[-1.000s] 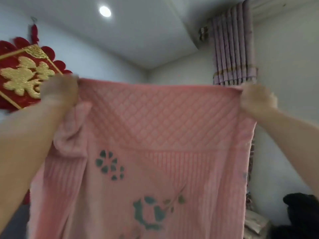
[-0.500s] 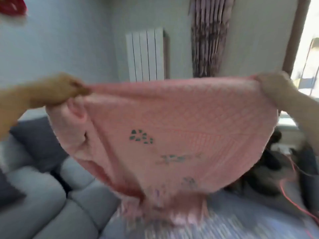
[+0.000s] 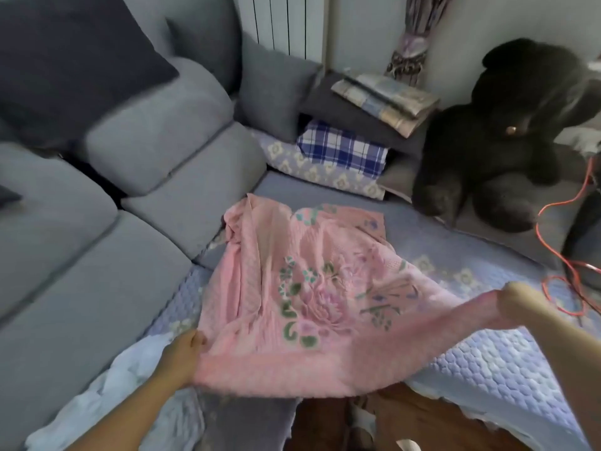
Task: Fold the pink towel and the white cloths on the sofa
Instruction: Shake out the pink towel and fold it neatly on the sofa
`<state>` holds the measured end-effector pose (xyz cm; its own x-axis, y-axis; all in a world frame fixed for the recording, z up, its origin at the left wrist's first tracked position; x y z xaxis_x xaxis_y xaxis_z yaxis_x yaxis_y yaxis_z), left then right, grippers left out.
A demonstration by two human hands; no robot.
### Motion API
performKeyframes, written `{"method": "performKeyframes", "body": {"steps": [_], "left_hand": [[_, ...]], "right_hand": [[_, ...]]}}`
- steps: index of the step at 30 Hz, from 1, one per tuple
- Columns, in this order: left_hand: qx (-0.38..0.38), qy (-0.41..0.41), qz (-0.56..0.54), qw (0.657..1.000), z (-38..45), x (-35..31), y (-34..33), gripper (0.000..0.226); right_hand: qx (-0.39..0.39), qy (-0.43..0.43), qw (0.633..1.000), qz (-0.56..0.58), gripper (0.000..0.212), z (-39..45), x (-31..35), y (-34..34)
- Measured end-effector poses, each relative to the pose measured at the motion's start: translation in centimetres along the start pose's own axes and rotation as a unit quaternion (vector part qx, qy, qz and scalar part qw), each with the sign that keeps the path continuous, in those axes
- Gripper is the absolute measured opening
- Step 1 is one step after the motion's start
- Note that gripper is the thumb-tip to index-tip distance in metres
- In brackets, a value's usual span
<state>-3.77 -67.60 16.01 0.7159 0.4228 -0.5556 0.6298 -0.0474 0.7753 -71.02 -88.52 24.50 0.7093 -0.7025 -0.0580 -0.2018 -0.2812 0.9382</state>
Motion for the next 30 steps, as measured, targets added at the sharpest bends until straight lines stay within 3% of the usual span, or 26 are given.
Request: {"method": "performKeyframes", "body": {"steps": [5,7,8,10,12,13,14,15,17,19,21,23,24,25,27,28,30], "left_hand": [[0.072,0.032,-0.002,0.997,0.0,-4.6,-4.6,0.031],[0.081,0.011,0.017,0.997,0.3,-8.7,-4.5,0.032],[0.124,-0.003,0.054,0.991,0.0,-10.4,-4.7,0.032],[0.255,-0.061,0.170,0.950,-1.7,-13.4,-5.3,0.047],[0.306,-0.111,0.205,0.923,-3.4,-14.7,-5.4,0.065],[0.297,-0.123,0.170,0.932,-3.8,-15.4,-5.1,0.069],[0.268,-0.107,0.127,0.949,-4.1,-16.0,-4.4,0.066],[0.220,-0.098,0.076,0.968,-4.0,-16.6,-4.0,0.055],[0.079,-0.053,-0.028,0.995,-3.4,-18.4,-2.9,0.011],[-0.070,-0.042,-0.104,0.991,-2.8,-21.0,-2.3,0.023],[-0.133,-0.037,-0.189,0.972,-2.6,-24.5,-3.1,0.023],[-0.105,-0.085,-0.215,0.967,-2.3,-29.2,-5.0,0.025],[-0.089,-0.122,-0.221,0.964,-2.1,-31.6,-5.9,0.026],[-0.075,-0.163,-0.217,0.960,-1.8,-33.6,-6.6,0.023],[-0.047,-0.237,-0.195,0.951,-1.2,-37.5,-7.5,0.022],[-0.028,-0.259,-0.177,0.949,-0.7,-38.8,-7.9,0.021],[-0.010,-0.273,-0.161,0.948,-0.2,-40.9,-8.3,0.018]], "right_hand": [[0.022,-0.039,0.998,0.039,0.014,5.9,0.5,-2.8],[0.049,-0.061,0.994,0.082,0.017,9.2,1.4,-1.0],[0.037,-0.072,0.988,0.132,0.020,10.7,2.0,1.1],[-0.024,-0.106,0.945,0.309,0.030,13.8,2.9,7.3],[-0.082,-0.104,0.869,0.478,0.036,16.2,3.0,13.4],[-0.081,-0.092,0.833,0.539,0.034,17.1,2.7,15.4],[-0.124,-0.069,0.830,0.540,0.026,17.9,2.3,17.1],[-0.132,-0.053,0.858,0.493,0.018,17.9,2.3,17.9],[-0.035,-0.045,0.868,0.493,0.024,18.8,2.9,15.2],[0.018,-0.075,0.916,0.394,0.038,19.2,3.0,10.8],[0.068,-0.124,0.958,0.250,0.047,16.5,3.7,6.4],[0.102,-0.009,0.966,0.236,0.053,10.8,6.7,4.2],[0.139,0.084,0.951,0.262,0.052,6.9,8.9,3.7],[0.204,0.177,0.918,0.289,0.048,2.6,11.1,3.3],[0.334,0.373,0.835,0.228,0.056,-7.7,14.4,2.9],[0.369,0.457,0.794,0.157,0.062,-12.6,15.1,2.3],[0.352,0.541,0.756,0.112,0.036,-18.3,15.5,1.6]]}}
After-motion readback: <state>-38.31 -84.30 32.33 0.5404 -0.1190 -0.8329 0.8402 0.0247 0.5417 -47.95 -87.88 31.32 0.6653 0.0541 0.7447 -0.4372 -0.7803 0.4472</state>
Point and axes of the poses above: each hand's wrist, its own z-axis towards the middle knuckle, its own y-axis out of the back of the hand, x = y × z, the point moved 8 cm from there along z, towards the middle knuckle, and after that the axes turned 15 degrees about -y, right-handed, at the moved point
